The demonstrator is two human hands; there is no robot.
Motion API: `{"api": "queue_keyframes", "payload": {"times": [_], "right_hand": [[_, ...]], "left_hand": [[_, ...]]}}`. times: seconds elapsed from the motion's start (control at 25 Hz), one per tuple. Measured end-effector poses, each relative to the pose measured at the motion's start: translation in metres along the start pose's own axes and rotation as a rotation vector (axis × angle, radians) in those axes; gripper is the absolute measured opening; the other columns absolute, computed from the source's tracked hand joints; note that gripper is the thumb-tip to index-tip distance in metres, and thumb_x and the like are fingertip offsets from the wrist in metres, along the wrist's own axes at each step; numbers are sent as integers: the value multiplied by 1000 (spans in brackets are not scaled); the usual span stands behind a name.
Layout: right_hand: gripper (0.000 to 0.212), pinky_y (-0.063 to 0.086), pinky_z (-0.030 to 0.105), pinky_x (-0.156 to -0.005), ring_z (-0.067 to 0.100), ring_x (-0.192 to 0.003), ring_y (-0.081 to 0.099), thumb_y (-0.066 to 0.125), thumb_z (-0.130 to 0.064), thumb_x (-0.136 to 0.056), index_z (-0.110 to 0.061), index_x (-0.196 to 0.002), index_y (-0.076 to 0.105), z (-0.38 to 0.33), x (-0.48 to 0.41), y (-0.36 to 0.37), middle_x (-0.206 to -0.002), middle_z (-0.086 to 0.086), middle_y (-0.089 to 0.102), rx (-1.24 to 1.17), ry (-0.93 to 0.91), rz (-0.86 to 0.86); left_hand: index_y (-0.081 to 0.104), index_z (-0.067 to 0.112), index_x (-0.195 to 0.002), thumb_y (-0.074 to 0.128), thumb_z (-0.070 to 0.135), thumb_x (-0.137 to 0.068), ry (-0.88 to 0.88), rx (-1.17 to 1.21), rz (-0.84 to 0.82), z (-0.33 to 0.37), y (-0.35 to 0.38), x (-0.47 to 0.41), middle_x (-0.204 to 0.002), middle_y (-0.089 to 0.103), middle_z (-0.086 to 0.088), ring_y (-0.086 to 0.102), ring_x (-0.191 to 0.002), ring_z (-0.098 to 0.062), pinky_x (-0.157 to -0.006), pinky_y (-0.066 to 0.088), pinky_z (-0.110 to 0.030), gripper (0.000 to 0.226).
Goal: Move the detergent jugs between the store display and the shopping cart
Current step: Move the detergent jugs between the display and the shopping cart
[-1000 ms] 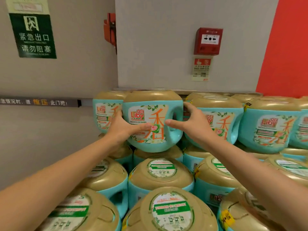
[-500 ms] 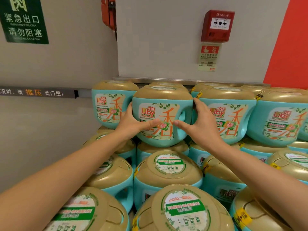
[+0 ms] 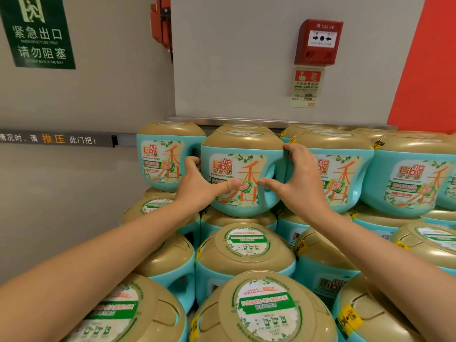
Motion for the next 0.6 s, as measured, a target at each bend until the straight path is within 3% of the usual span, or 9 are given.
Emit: {"api": "queue_keyframes", "payload": {"times": [0.16,0.24,0.32,0.4,0.48,0.52,0.6], "right_hand": [[81,39,33,-104,20,-123,43,84,-34,-69,-11,-135,43,1,-1,0,-132,5,49,0,4,-27],[73,38,28,-99,19,-119,45,82,-27,-73,-12,-134,45,1,-5,-4,-129,3,51,-20,15,-49],[59,40,24,-92,14,-111,50,77,-21,-79,-13,-131,50,3,-9,-12,-125,1,55,-85,66,-69],[40,46,24,-86,9,-100,56,70,-19,-86,-15,-124,59,3,-11,-25,-118,-1,63,-157,125,-88],[20,55,34,-82,12,-85,64,66,-15,-88,-18,-108,66,-3,-9,-44,-101,1,70,-251,173,-126],[12,58,41,-78,13,-76,66,65,-12,-88,-19,-97,68,-7,-3,-57,-90,2,72,-310,203,-147],[14,58,36,-65,13,-63,64,64,-7,-87,-20,-85,69,-18,21,-85,-74,-1,71,-410,238,-166]], "left_hand": [[31,21,-133,64,84,-29,-24,-107,6,4,-2,4,-127,52,3,51,-115,-19,-93,47,-40,126],[41,20,-131,67,85,-36,-8,-223,47,9,-9,6,-130,55,0,54,-118,-21,-96,49,-45,118],[52,19,-128,76,72,-54,8,-300,53,14,-21,3,-121,60,3,57,-110,-18,-91,51,-39,94],[59,20,-122,79,49,-72,4,-229,55,18,-36,6,-105,62,10,59,-101,-14,-87,50,-34,61],[64,23,-107,75,29,-82,52,-128,80,27,-49,19,-93,63,11,61,-94,-12,-85,49,-31,28],[66,24,-99,73,22,-84,87,-66,66,34,-54,30,-90,65,11,62,-89,-9,-83,50,-28,17],[69,29,-91,70,18,-87,148,90,-39,50,-61,62,-86,71,12,65,-83,-3,-72,53,-19,12]]}}
Point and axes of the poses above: each hand's wrist, its own x-axis away from the middle knuckle, its own y-axis out of the palm, z = x × y, the point moved 3 cm from there along -x, towards the middle knuckle
